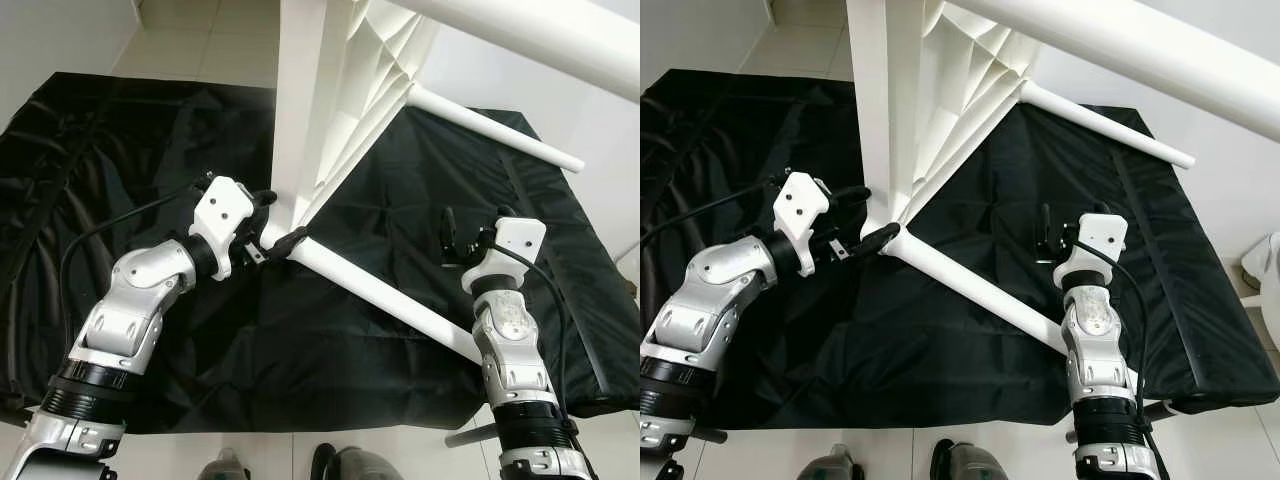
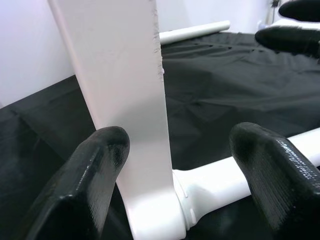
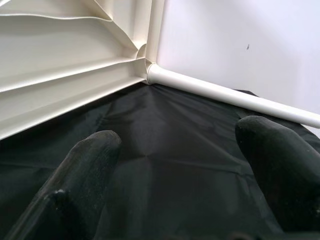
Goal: Building children table
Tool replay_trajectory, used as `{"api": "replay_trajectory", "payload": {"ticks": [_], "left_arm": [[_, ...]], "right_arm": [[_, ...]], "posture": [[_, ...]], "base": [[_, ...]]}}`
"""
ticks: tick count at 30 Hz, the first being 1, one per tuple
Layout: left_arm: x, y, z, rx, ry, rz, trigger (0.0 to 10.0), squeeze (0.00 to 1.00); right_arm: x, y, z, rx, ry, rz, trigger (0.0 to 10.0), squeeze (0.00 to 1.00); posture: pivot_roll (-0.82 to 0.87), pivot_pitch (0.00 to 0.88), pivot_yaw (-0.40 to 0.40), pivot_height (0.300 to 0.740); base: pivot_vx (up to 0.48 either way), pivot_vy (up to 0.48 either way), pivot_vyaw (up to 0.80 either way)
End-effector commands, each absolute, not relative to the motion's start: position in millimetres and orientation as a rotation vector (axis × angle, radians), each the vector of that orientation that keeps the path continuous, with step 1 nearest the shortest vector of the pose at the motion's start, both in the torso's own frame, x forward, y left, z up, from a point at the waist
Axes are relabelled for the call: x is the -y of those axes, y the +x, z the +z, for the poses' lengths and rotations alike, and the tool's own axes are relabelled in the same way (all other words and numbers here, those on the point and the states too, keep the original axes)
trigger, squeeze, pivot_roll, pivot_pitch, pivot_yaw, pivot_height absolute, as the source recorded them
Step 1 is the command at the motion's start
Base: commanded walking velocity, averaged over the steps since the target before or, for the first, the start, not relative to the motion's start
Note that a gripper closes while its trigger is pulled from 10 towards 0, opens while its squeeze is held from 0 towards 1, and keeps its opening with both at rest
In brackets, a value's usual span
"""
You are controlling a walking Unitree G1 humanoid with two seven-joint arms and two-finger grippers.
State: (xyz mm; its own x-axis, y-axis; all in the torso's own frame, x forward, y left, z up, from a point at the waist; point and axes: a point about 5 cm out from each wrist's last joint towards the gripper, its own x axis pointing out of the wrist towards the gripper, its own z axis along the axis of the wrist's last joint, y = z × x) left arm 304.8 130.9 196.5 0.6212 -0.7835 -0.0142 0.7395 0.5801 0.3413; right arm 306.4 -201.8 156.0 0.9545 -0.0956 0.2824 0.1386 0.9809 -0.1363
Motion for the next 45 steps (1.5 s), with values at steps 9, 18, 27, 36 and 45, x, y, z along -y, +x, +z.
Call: {"api": "replay_trajectory", "payload": {"ticks": [9, 18, 27, 36, 45], "left_arm": [[-153, 305, 201, 0.118, 0.253, -0.718, 10.0, 1.0], [-151, 304, 201, 0.099, 0.257, -0.729, 10.0, 1.0], [-139, 322, 203, 0.118, 0.287, -0.657, 10.0, 1.0], [-126, 347, 216, 0.129, 0.241, -0.534, 10.0, 0.0], [-114, 363, 238, 0.165, 0.181, -0.493, 10.0, 0.0]], "right_arm": [[207, 306, 154, 0.268, -0.155, -0.149, 10.0, 0.0], [203, 308, 153, 0.265, -0.153, -0.132, 10.0, 0.0], [202, 306, 152, 0.264, -0.153, -0.127, 10.0, 0.0], [202, 305, 151, 0.261, -0.151, -0.134, 10.0, 0.0], [202, 306, 152, 0.26, -0.15, -0.136, 10.0, 0.0]], "posture": [[0.07, 0.086, -0.042, 0.74], [0.08, 0.079, -0.044, 0.74], [0.07, 0.069, -0.031, 0.74], [0.06, 0.061, -0.023, 0.74], [0.06, 0.068, -0.03, 0.74]], "base": [[0.0, 0.0, 0.0], [0.0, 0.0, 0.0], [0.0, 0.0, 0.0], [0.0, 0.0, 0.0], [0.0, 0.0, 0.0]]}}
